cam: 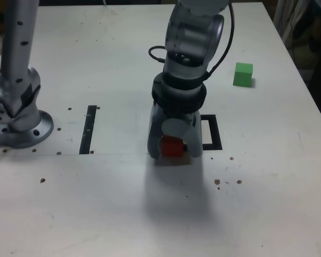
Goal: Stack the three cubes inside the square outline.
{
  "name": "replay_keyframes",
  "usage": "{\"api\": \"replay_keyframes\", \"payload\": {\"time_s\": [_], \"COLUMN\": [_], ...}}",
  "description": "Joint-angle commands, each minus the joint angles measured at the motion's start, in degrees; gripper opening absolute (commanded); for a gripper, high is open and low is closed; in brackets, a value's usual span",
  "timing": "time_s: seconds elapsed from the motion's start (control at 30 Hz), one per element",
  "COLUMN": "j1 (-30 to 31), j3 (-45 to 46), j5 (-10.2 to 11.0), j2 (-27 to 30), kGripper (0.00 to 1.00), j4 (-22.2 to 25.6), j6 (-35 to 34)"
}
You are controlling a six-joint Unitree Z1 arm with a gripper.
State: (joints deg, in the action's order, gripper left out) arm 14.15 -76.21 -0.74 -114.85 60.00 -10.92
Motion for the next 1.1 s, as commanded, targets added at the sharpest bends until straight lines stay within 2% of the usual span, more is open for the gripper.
{"api": "replay_keyframes", "payload": {"time_s": [0.0,0.23,0.53,0.8,0.93,1.07], "j1": [-0.1,-0.1,-0.1,-1.7,-3.6,-5.5], "j3": [0.3,0.4,-0.4,-7.1,-8.3,-8.2], "j5": [0.4,2.8,3.9,8.1,8.4,7.7], "j2": [0.1,0.4,1.1,2.0,1.8,1.5], "kGripper": [0.34,0.31,0.24,0.24,0.24,0.24], "j4": [-0.4,-0.9,-0.2,4.3,4.9,5.1], "j6": [0.0,-0.5,-0.7,0.4,1.9,3.5]}}
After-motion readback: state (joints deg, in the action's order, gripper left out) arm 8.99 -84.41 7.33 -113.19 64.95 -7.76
